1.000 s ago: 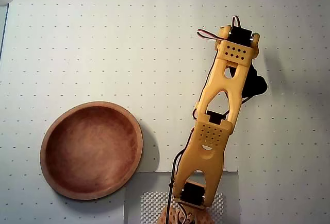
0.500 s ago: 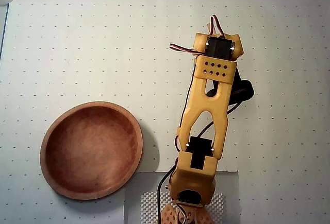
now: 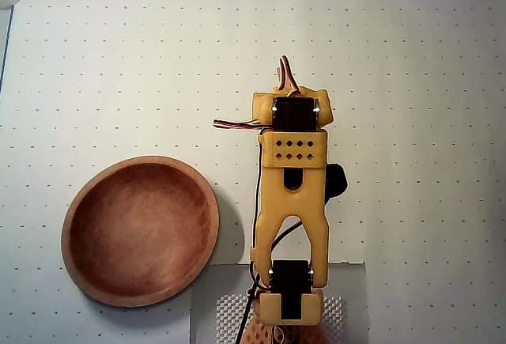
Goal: Grasp a clothespin and put it in the bowl.
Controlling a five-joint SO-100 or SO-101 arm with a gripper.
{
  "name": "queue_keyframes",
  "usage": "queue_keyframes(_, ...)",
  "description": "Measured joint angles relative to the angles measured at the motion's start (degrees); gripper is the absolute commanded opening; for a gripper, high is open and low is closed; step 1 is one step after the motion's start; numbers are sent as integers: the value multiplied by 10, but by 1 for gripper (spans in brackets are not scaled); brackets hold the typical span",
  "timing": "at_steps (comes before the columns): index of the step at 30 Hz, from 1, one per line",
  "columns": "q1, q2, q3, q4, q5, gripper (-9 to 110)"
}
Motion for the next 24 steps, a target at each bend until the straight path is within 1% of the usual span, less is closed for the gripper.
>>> queue_keyframes(8, -104, 2, 40, 6, 54, -3)
queue_keyframes(19, -239, 2, 43, 6, 104, -3)
queue_keyframes(24, -299, -38, 43, 6, 138, -3)
